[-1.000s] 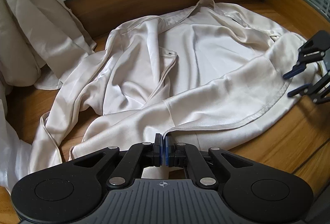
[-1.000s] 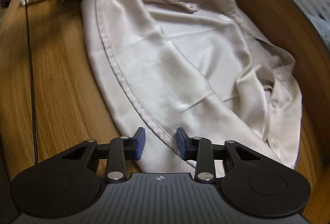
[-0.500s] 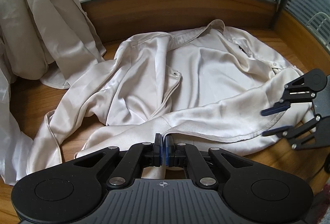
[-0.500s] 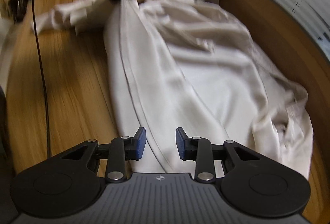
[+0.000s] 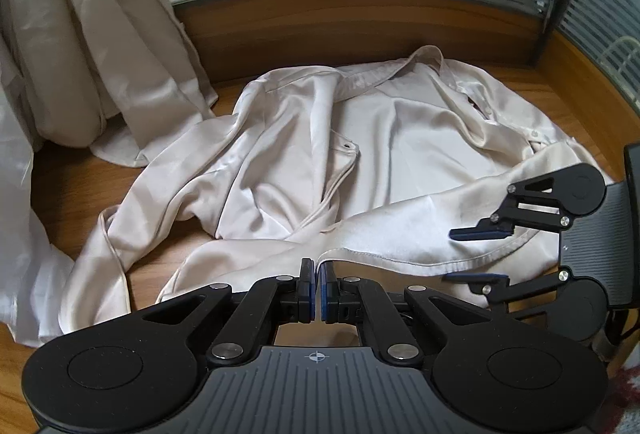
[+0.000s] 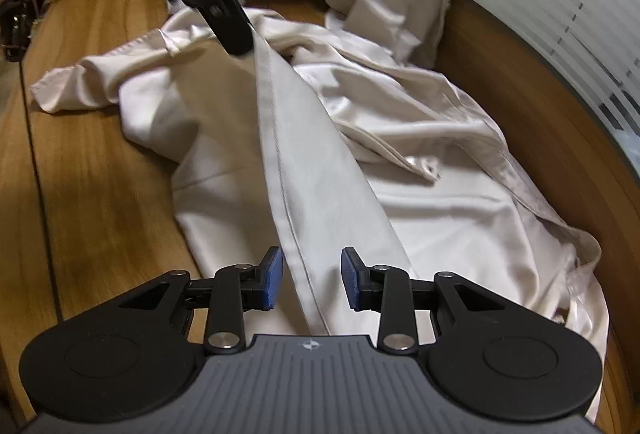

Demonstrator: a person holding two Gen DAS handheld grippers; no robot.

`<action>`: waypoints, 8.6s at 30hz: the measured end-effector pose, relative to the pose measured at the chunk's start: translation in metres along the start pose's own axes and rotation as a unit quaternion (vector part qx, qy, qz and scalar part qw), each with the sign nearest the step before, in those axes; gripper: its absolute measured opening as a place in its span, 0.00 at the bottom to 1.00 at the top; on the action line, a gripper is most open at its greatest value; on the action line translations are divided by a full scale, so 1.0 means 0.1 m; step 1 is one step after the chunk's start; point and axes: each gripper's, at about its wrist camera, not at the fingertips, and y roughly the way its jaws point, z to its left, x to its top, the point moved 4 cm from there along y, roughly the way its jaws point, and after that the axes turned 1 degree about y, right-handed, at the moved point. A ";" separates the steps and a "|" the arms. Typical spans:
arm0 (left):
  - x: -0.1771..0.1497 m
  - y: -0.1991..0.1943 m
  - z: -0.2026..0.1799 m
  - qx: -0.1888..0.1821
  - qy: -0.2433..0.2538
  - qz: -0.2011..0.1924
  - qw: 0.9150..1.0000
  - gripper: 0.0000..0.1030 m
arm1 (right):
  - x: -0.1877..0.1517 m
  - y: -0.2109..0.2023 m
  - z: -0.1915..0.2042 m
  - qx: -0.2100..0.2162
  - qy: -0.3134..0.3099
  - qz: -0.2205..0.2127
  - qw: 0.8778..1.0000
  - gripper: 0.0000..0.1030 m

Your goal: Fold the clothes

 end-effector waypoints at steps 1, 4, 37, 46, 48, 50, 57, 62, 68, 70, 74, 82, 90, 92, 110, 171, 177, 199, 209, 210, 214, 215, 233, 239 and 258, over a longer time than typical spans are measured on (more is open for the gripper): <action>0.00 0.00 0.01 -0.001 -0.003 0.000 1.000 0.05 | -0.04 0.01 -0.02 -0.007 -0.002 0.004 1.000 0.35; -0.01 -0.01 0.03 -0.003 -0.011 0.000 1.000 0.05 | -0.16 0.03 -0.08 -0.026 -0.008 0.019 0.999 0.35; -0.99 -0.36 -0.17 -0.027 0.020 0.007 0.999 0.05 | -0.93 -1.12 0.11 -0.108 -0.009 0.068 0.992 0.01; -1.82 -0.66 -0.48 -0.075 0.055 0.032 0.995 0.05 | -1.30 -1.54 0.93 -0.096 0.030 0.115 0.988 0.01; -2.01 -0.74 -0.54 -0.086 0.060 0.038 0.994 0.05 | -1.40 -1.64 1.15 -0.096 0.041 0.125 0.987 0.01; -2.20 -0.80 -0.61 -0.096 0.068 0.045 0.992 0.05 | -1.51 -1.73 1.38 -0.094 0.050 0.136 0.985 0.01; -2.50 -0.94 -0.64 -0.107 0.070 0.054 0.990 0.04 | -1.84 -1.98 2.00 -0.095 0.069 0.169 0.979 0.01; -2.64 -1.02 -0.63 -0.110 0.066 0.057 0.990 0.05 | -1.94 -2.03 2.13 -0.112 0.081 0.185 0.973 0.03; -2.47 -1.04 -0.50 -0.090 0.043 0.032 0.995 0.24 | -1.84 -2.14 2.01 -0.088 0.123 0.162 0.975 0.43; -2.33 -1.03 -0.41 -0.075 0.027 0.018 0.997 0.30 | -1.78 -2.17 1.89 -0.081 0.147 0.151 0.974 0.69; -2.04 -1.01 -0.22 -0.043 -0.013 -0.008 0.999 0.43 | -1.63 -2.19 1.62 -0.083 0.196 0.120 0.970 0.90; -1.45 -0.84 0.36 0.002 -0.014 -0.036 0.999 0.48 | -1.28 -2.08 1.37 -0.100 0.285 0.093 0.949 0.99; -1.08 -0.50 0.94 -0.027 0.040 -0.038 0.998 0.49 | -0.83 -1.81 1.47 -0.155 0.361 0.086 0.915 0.99; -1.00 -0.40 1.08 -0.040 0.058 -0.036 0.997 0.49 | -0.66 -1.72 1.55 -0.172 0.388 0.083 0.902 0.99; -0.58 0.23 1.83 -0.168 0.194 -0.011 0.966 0.49 | 1.07 -0.87 2.92 -0.264 0.546 0.030 0.795 0.99; 0.20 0.41 0.45 -0.261 0.346 -0.016 0.901 0.49 | 1.09 -0.55 2.56 -0.256 0.584 -0.002 0.770 0.91; 0.12 0.58 1.05 -0.199 0.355 -0.017 0.913 0.49 | 1.23 -0.19 2.28 -0.225 0.571 0.004 0.789 0.81; 0.14 1.16 1.37 -0.135 0.320 -0.008 0.938 0.49 | 1.51 0.69 2.00 -0.213 0.518 0.042 0.828 0.17; 0.16 1.19 1.40 -0.124 0.331 -0.009 0.935 0.49 | 1.04 -0.45 2.05 -0.310 0.579 -0.016 0.754 0.14; 0.16 1.17 1.39 -0.124 0.332 -0.010 0.935 0.49 | 0.95 -0.61 2.05 -0.324 0.587 -0.018 0.741 0.14; 0.24 1.00 1.32 -0.143 0.329 -0.029 0.933 0.49 | 0.53 -1.16 2.05 -0.372 0.613 -0.012 0.697 0.14; 0.27 0.95 1.29 -0.150 0.329 -0.035 0.932 0.49 | 0.42 -1.26 2.06 -0.379 0.620 -0.007 0.687 0.14; 1.06 1.26 0.08 -0.186 0.356 -0.052 0.914 0.52 | -0.64 -1.37 2.54 -0.349 0.761 -0.003 0.547 0.14; 1.02 1.57 -0.23 -0.182 0.378 -0.020 0.908 0.52 | -0.73 -1.33 2.48 -0.335 0.771 -0.001 0.541 0.14; 0.97 1.58 -0.31 -0.115 0.323 -0.077 0.936 0.07 | -0.89 -1.33 2.43 -0.332 0.773 0.001 0.540 0.11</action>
